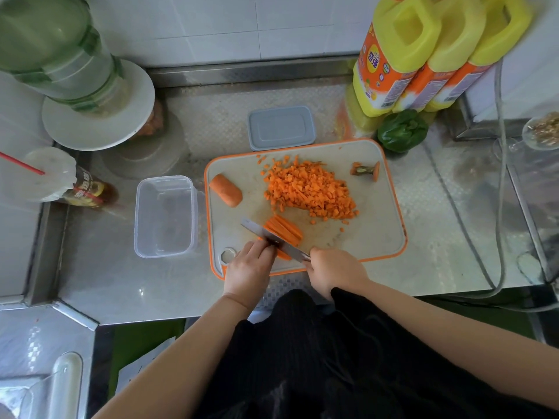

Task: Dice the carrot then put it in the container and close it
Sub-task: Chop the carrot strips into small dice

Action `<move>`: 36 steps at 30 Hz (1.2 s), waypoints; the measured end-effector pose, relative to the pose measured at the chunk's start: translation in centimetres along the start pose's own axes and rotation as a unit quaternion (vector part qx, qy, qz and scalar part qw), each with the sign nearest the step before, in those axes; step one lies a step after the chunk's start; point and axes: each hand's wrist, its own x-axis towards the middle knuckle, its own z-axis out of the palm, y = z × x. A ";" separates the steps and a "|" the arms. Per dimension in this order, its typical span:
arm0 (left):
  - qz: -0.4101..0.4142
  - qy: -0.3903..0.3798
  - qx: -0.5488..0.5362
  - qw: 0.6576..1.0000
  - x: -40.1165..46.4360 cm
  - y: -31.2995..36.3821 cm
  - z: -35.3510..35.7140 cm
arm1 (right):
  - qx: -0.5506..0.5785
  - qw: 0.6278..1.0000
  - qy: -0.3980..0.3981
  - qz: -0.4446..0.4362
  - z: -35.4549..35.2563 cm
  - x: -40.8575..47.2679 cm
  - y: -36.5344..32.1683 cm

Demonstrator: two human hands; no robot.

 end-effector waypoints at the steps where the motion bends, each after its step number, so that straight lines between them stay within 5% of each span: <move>1: 0.003 0.003 -0.002 1.000 0.0 0.0 0.1 | -0.015 1.000 -0.003 0.001 0.0 -0.1 -0.1; 9: -0.019 -0.016 -0.017 1.000 -0.4 -0.2 0.5 | -0.041 0.999 0.001 0.016 0.9 0.7 -1.2; 16: -0.016 -0.025 -0.009 1.000 -0.5 0.0 -0.1 | 0.062 0.997 -0.022 0.033 -0.1 1.8 0.3; 36: -0.001 -0.022 -0.010 1.000 -0.1 -0.1 -0.6 | -0.032 0.999 0.000 -0.001 0.7 1.3 -0.9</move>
